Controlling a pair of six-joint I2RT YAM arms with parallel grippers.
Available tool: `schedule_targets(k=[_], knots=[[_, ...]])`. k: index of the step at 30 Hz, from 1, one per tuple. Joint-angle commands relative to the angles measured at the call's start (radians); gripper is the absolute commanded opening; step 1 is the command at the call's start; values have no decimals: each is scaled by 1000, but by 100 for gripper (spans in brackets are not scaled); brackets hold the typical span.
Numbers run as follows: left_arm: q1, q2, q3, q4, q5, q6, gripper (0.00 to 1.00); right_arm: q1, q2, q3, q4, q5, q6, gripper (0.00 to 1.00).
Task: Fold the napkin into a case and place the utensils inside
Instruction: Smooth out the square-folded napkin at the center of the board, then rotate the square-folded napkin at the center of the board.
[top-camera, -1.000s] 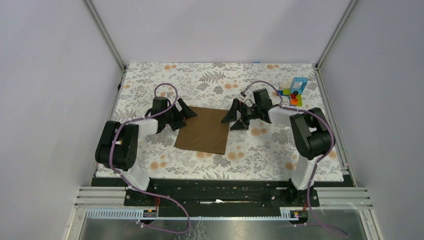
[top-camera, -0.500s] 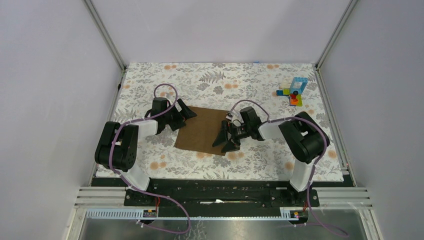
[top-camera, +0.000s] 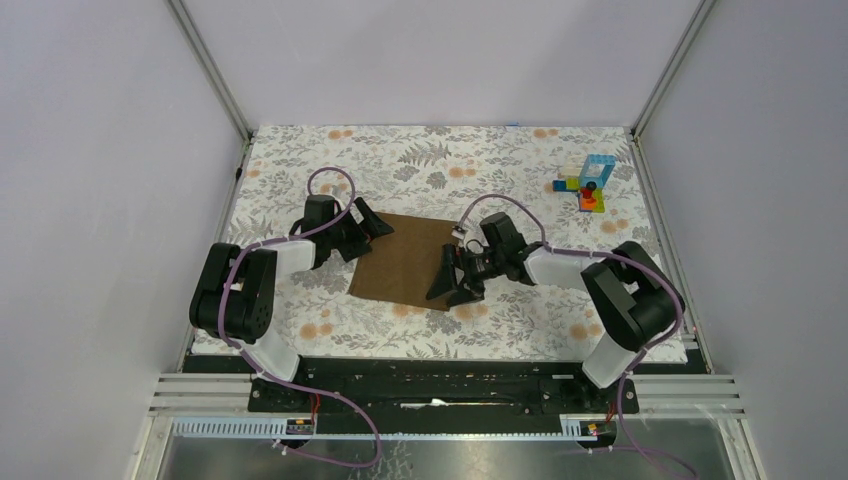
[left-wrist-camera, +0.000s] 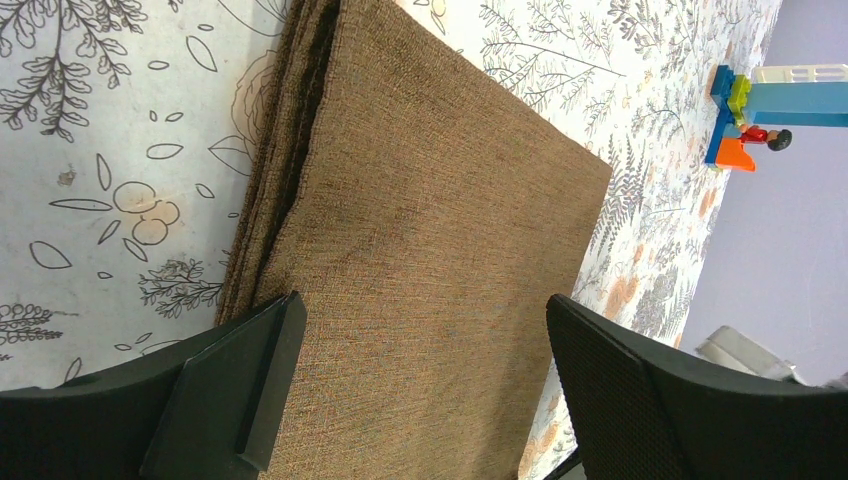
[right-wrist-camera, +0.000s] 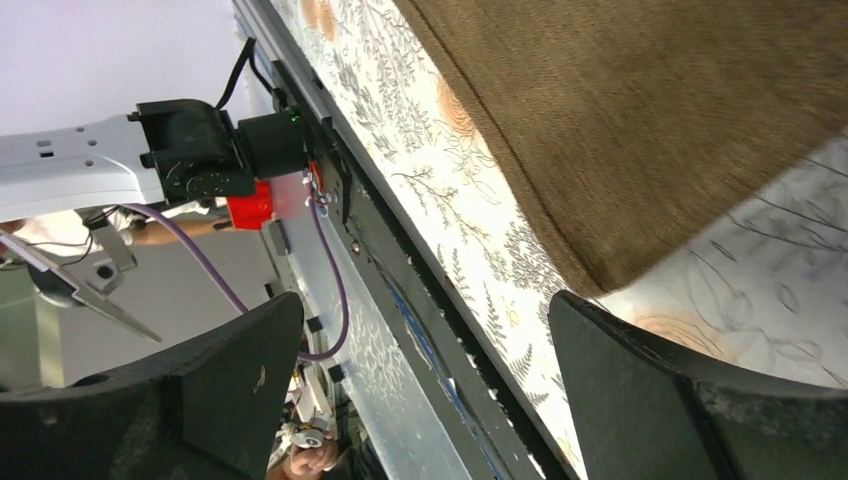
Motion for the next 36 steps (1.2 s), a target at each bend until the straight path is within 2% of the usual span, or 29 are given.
schedule_targets(k=[1,7,11,15,19,25,36], knots=[[17,12,-27,-106,-91,54,99,39,71,23,129,-53,67,100],[14,-113,29,-200,-85,57,99,38,127,-3,74,14,-3,100],[14,-265,-5,-301,-157,45,99,38,45,23,-129,156,-116,100],[9,-355,-86,-397,-255,-2,99,39,-55,51,-234,182,-163,100],[-74,-357,-60,-623,-491,-53,94,38,-74,105,-310,224,-212,100],[-183,-362,-103,-710,-530,-125,90,38,-26,146,-316,225,-229,100],[-276,-279,-97,-692,-543,-92,56,38,-10,138,-312,240,-231,100]])
